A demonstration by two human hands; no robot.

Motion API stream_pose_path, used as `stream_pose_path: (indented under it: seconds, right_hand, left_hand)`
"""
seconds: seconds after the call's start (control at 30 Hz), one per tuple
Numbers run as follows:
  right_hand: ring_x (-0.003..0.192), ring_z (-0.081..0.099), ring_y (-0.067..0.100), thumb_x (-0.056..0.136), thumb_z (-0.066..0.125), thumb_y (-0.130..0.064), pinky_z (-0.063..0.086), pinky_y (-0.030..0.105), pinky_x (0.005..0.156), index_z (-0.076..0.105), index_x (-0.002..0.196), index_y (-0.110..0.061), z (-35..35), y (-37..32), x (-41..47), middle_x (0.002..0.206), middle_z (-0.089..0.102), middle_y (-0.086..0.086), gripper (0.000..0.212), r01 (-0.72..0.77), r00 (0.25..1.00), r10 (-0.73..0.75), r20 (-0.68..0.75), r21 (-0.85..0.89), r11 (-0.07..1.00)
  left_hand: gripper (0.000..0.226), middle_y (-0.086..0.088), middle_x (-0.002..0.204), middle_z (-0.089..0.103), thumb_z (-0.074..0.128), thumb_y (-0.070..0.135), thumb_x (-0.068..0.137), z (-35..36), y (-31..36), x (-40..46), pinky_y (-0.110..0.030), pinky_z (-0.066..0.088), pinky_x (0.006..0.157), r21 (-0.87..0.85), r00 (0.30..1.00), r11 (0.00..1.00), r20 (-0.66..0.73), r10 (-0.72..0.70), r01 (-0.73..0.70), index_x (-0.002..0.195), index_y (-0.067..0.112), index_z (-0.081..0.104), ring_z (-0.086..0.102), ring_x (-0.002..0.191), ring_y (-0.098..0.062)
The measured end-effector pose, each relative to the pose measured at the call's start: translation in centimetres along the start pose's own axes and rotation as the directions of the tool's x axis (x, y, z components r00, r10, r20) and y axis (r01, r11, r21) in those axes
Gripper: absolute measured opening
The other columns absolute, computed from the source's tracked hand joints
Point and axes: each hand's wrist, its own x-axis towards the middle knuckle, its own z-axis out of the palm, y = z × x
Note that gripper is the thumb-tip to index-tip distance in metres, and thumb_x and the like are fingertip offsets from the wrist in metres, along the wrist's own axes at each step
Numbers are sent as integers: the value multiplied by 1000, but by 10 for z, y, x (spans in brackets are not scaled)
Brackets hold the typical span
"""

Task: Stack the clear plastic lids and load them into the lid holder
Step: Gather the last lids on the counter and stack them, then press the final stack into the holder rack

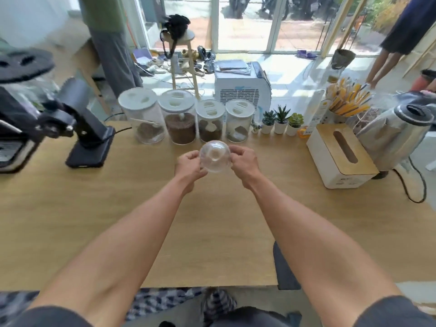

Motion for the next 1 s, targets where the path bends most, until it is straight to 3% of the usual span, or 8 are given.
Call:
stream_pose_path:
  seconds: [0.13, 0.3, 0.37, 0.43, 0.53, 0.63, 0.73, 1.0]
  right_hand:
    - [94, 73, 14, 92, 71, -11, 62, 39, 90, 82, 96, -27, 92, -25, -22, 95, 79, -9, 20, 34, 995, -34, 98, 6, 999]
    - [94, 76, 20, 87, 75, -15, 63, 46, 91, 82, 111, -15, 212, -47, -60, 102, 82, 3, 25, 36, 977, -47, 207, 53, 998]
    - [95, 77, 22, 83, 73, -19, 63, 51, 90, 83, 106, -16, 257, -57, -80, 97, 82, 0, 26, 35, 971, -47, 234, 55, 998]
    - [92, 77, 26, 84, 67, -15, 63, 54, 87, 84, 91, -23, 300, -71, -106, 87, 81, -3, 21, 58, 960, -66, 274, 40, 998]
    - [85, 73, 26, 91, 61, -7, 62, 59, 84, 76, 67, -32, 365, -88, -138, 79, 76, -2, 37, 93, 946, -95, 309, 21, 995]
    - [93, 74, 29, 95, 61, -12, 62, 58, 85, 76, 75, -28, 427, -104, -169, 88, 77, 2, 30, 136, 920, -128, 370, 5, 991]
    - [86, 72, 28, 97, 58, -12, 61, 59, 84, 78, 77, -22, 483, -123, -196, 86, 76, 6, 29, 214, 876, -182, 447, -21, 977]
    - [76, 66, 20, 97, 57, -8, 63, 55, 80, 79, 79, -23, 618, -188, -255, 80, 74, 3, 32, 361, 731, -316, 605, 50, 931]
  left_hand:
    - [20, -15, 95, 67, 65, -1, 92, -98, 15, -13, -49, 52, 86, 8, 998, 999, -56, 38, -38, 89, 16, 75, 59, 88, -28]
    - [21, -11, 95, 73, 67, 1, 91, -224, 31, -37, -53, 57, 94, 12, 977, 999, -210, 48, -46, 93, 20, 76, 65, 88, -24]
    - [27, -10, 92, 69, 64, 1, 90, -274, 33, -47, -51, 58, 87, 28, 965, 998, -257, 59, -54, 80, 21, 78, 62, 85, -24]
    - [31, -9, 87, 63, 62, 2, 90, -325, 34, -59, -50, 58, 82, 17, 944, 998, -323, 61, -59, 68, 19, 76, 59, 82, -23]
    - [15, -10, 87, 66, 65, 7, 89, -397, 37, -80, -56, 58, 88, -13, 908, 998, -416, 56, -67, 80, 14, 74, 62, 77, -23]
    - [10, -13, 92, 72, 66, 8, 88, -466, 39, -98, -54, 63, 80, -25, 872, 996, -485, 64, -87, 88, 10, 76, 66, 77, -24]
    - [12, -16, 106, 75, 65, 10, 91, -531, 42, -116, -36, 64, 63, -18, 833, 994, -547, 80, -108, 94, 9, 76, 72, 84, -27]
    - [13, -12, 91, 75, 69, 10, 93, -668, 79, -171, -36, 65, 67, 78, 678, 978, -710, 189, -192, 87, 15, 79, 71, 77, -21]
